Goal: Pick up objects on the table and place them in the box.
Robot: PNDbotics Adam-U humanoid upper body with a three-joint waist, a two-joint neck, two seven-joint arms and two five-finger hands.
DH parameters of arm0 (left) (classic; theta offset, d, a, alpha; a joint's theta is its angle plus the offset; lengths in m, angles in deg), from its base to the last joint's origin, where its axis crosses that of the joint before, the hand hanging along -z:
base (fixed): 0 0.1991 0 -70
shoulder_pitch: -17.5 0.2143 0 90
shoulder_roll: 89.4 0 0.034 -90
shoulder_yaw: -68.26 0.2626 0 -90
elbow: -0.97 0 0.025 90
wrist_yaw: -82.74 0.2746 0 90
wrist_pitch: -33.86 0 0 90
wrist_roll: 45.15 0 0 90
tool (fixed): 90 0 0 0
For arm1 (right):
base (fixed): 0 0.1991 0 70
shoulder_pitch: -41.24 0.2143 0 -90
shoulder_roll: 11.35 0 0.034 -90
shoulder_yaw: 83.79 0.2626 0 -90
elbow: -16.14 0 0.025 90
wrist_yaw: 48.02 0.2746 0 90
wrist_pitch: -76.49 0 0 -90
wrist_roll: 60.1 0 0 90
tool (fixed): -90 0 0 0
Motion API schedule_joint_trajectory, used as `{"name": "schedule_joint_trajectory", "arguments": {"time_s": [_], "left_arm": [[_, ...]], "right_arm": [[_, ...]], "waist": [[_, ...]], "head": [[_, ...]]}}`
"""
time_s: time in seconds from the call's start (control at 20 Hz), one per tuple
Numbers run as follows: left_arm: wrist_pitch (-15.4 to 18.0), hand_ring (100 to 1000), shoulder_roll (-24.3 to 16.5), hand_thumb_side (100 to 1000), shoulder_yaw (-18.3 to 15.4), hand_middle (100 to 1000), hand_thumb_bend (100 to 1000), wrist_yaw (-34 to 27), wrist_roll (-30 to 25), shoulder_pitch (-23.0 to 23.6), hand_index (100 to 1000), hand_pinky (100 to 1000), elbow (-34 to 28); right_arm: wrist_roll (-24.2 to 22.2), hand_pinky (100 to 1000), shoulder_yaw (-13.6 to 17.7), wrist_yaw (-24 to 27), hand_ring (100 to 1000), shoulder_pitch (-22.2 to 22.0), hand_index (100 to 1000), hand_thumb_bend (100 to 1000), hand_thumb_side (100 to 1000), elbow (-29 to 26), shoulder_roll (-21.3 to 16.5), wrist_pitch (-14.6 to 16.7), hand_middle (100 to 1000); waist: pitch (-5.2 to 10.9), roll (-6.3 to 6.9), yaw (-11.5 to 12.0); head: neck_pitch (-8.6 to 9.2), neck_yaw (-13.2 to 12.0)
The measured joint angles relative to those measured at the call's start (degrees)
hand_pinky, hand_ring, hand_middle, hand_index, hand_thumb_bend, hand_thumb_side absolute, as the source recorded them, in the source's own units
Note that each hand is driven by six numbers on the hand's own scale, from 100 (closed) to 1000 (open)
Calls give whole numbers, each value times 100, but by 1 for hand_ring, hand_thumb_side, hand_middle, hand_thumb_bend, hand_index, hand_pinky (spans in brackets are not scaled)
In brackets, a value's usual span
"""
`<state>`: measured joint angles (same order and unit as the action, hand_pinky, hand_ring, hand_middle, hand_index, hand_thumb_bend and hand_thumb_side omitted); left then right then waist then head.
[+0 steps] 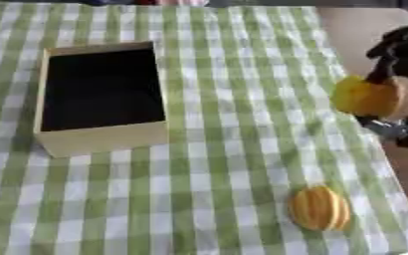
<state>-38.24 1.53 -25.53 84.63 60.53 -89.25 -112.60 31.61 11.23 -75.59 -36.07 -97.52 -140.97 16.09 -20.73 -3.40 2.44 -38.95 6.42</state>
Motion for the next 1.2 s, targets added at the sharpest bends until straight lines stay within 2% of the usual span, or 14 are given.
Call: {"name": "schedule_joint_trajectory", "arguments": {"time_s": [0.15, 0.3, 0.4, 0.55, 0.8, 1.05, 1.2], "left_arm": [[6, 707, 0, 660, 54, 700, 109, -74, -55, -97, 821, 723, 0], [20, 707, -1, 653, 110, 701, 116, -156, -104, -172, 822, 724, 0], [37, 709, -2, 642, 129, 702, 125, -209, -118, -235, 823, 724, 0], [107, 716, -4, 599, 162, 704, 158, -266, -115, -408, 825, 725, 0], [436, 727, -12, 518, 268, 707, 213, -389, -85, -1009, 829, 726, 0], [697, 732, -61, 492, 453, 708, 234, -588, -177, -1518, 830, 727, -2], [755, 731, -58, 480, 552, 708, 238, -696, -274, -1671, 830, 727, -8]], "right_arm": [[-514, 796, -428, 651, 700, 1023, 566, 141, 100, -1, -26, 32, 456], [-1099, 801, -817, 1262, 702, 1971, 561, 100, 100, -3, 115, -99, 453], [-1480, 803, -1032, 1600, 704, 2468, 562, 100, 100, -3, 346, -271, 454], [-1976, 807, -1282, 1901, 706, 2957, 563, 100, 100, -2, 690, -563, 455], [-2512, 808, -1626, 1931, 707, 3597, 563, 100, 100, 360, 1306, -848, 455], [-2634, 811, -1924, 1485, 710, 4174, 560, 100, 100, 1214, 1970, -778, 453], [-2580, 814, -2039, 1168, 711, 4384, 559, 100, 100, 1787, 2336, -712, 452]], "waist": [[22, -37, 114], [31, -82, 217], [31, -104, 295], [29, -149, 416], [0, -198, 708], [-14, -196, 843], [-61, -198, 864]], "head": [[0, 111], [0, 229], [0, 309], [0, 418], [0, 622], [-2, 768], [-3, 802]]}}
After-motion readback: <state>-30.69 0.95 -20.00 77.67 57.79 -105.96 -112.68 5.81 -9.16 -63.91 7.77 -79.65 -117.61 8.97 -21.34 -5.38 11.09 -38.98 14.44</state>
